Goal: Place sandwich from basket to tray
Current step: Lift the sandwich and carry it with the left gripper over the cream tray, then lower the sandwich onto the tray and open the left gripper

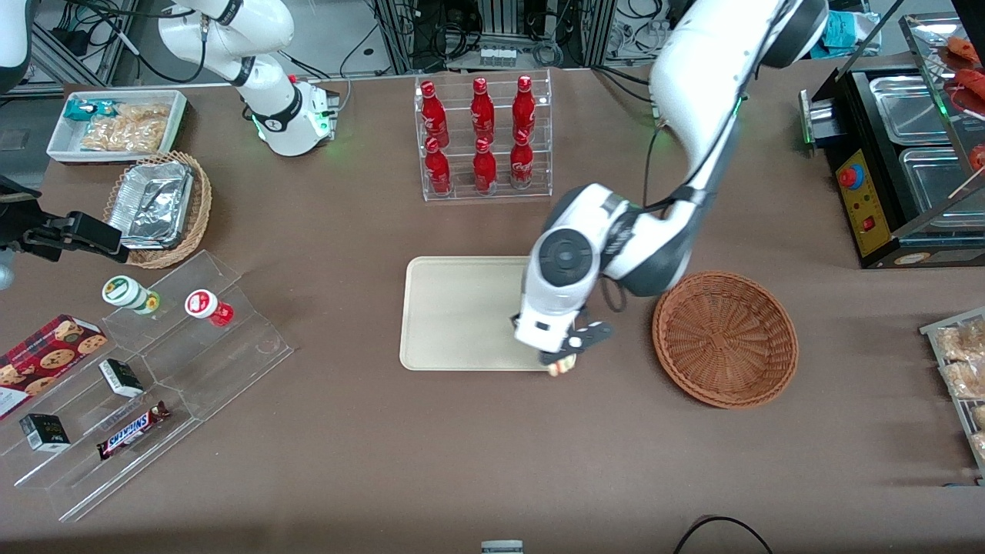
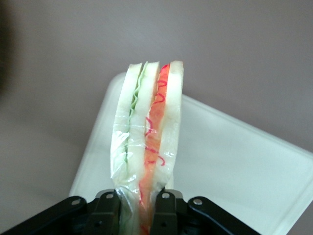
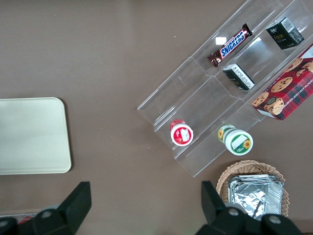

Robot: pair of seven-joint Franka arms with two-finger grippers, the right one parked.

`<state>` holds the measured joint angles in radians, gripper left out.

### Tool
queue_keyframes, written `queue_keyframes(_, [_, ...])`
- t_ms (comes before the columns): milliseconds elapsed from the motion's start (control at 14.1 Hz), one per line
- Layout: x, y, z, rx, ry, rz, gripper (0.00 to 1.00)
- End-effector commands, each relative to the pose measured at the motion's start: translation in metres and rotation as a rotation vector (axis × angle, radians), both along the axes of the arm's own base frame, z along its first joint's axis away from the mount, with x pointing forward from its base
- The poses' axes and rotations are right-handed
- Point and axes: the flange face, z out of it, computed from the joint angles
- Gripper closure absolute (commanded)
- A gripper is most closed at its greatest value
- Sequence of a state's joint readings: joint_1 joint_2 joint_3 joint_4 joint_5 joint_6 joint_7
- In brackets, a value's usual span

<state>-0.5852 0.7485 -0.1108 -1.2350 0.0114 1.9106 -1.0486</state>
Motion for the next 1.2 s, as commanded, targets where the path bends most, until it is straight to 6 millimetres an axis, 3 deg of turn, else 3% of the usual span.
queue_keyframes(0, [-0.017, -0.038, -0.022, 0.010, 0.005, -0.163, 0.77])
queue_keyframes(142, [-0.033, -0.054, -0.029, 0.004, 0.017, -0.263, 0.76])
queue_keyframes(354, [-0.049, -0.069, -0.057, 0.023, 0.043, -0.356, 0.76])
queue_keyframes(709, [-0.053, -0.077, -0.094, 0.001, 0.035, -0.412, 0.75])
queue_keyframes(921, [-0.058, -0.083, -0.095, 0.001, 0.032, -0.417, 0.70])
queue_keyframes(992, [-0.058, -0.083, -0.094, 0.002, 0.030, -0.418, 0.62])
queue_keyframes(1134, [-0.055, -0.081, -0.082, 0.000, 0.024, -0.412, 0.01])
